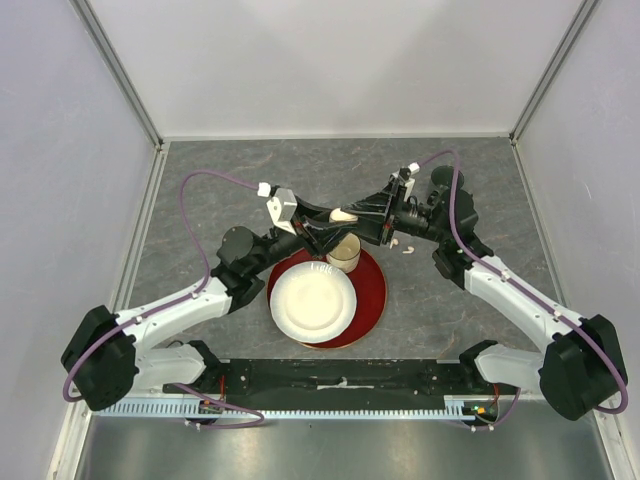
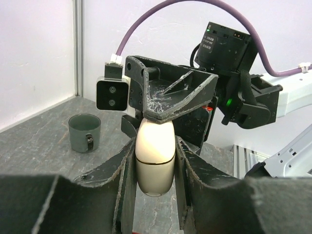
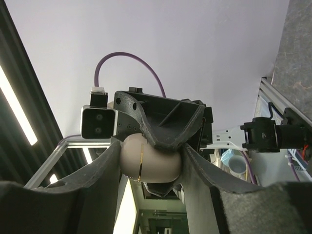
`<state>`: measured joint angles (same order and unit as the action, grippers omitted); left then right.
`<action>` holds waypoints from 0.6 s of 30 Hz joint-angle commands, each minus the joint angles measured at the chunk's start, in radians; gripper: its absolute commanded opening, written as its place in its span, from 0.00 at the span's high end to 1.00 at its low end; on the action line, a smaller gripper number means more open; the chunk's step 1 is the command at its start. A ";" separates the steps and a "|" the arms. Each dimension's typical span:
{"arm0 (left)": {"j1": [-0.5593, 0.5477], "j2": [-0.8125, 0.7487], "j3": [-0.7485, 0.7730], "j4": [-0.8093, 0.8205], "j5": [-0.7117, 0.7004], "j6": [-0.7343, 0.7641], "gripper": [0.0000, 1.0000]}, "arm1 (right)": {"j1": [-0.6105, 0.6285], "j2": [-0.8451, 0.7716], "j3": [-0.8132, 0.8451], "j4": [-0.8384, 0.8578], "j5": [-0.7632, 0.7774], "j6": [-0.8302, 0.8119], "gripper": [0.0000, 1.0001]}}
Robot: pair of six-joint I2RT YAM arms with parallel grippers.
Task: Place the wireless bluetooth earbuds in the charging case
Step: Pick up the charging case at the center of the board.
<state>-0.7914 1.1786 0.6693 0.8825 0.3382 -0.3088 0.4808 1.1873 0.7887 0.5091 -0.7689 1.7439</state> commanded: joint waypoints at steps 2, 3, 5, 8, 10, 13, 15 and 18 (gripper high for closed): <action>-0.009 0.004 -0.025 0.081 -0.036 -0.021 0.60 | 0.007 -0.031 -0.029 0.203 0.019 0.104 0.71; -0.012 0.004 -0.028 0.093 -0.038 -0.023 0.60 | 0.008 -0.031 -0.035 0.221 0.028 0.115 0.71; -0.014 0.004 -0.037 0.107 -0.041 -0.019 0.60 | 0.007 -0.032 -0.042 0.229 0.031 0.124 0.71; -0.019 0.003 -0.051 0.141 -0.041 -0.013 0.60 | 0.008 -0.032 -0.037 0.241 0.033 0.126 0.71; -0.020 0.006 -0.053 0.151 -0.041 -0.012 0.60 | 0.008 -0.035 -0.034 0.238 0.033 0.126 0.71; -0.023 0.006 -0.056 0.159 -0.044 -0.004 0.60 | 0.007 -0.040 -0.058 0.316 0.060 0.163 0.71; -0.026 0.009 -0.053 0.162 -0.042 -0.001 0.60 | 0.005 -0.043 -0.056 0.312 0.059 0.167 0.71; -0.028 0.007 -0.051 0.164 -0.048 0.000 0.60 | 0.005 -0.043 -0.058 0.301 0.057 0.158 0.71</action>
<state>-0.8143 1.1801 0.6273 1.0103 0.3145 -0.3134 0.4889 1.1809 0.7246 0.6888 -0.7490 1.8553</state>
